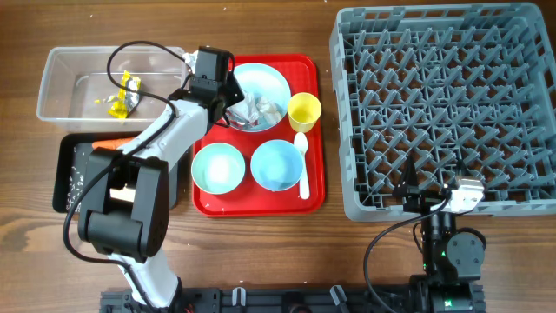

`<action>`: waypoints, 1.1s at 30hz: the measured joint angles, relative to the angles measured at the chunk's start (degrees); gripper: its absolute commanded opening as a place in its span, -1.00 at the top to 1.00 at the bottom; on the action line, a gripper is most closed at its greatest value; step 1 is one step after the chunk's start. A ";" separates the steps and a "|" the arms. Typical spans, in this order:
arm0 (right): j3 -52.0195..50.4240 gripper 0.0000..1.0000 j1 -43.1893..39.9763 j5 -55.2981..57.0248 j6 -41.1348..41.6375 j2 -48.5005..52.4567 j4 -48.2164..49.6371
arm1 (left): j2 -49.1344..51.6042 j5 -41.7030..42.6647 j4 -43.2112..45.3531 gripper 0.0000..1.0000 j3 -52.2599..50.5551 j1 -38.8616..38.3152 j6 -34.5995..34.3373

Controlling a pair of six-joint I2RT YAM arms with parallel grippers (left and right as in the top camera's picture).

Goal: Sort waste into correct bins and load items into the dishwasher rack
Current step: 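Move the left gripper back to the blue plate and grasp the tissue, then carry the white tissue left and drop it into the clear bin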

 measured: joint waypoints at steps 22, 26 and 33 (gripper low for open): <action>0.00 -0.99 0.00 0.00 0.00 0.00 0.00 | -16.48 1.88 0.72 0.92 0.02 0.28 0.00; 0.00 -0.99 0.00 0.00 0.02 0.00 -0.02 | -18.43 -1.18 -0.57 0.92 0.02 2.27 0.02; 0.00 -0.99 0.00 0.00 0.00 0.00 0.00 | -19.52 -4.85 -5.01 0.92 0.11 10.54 0.02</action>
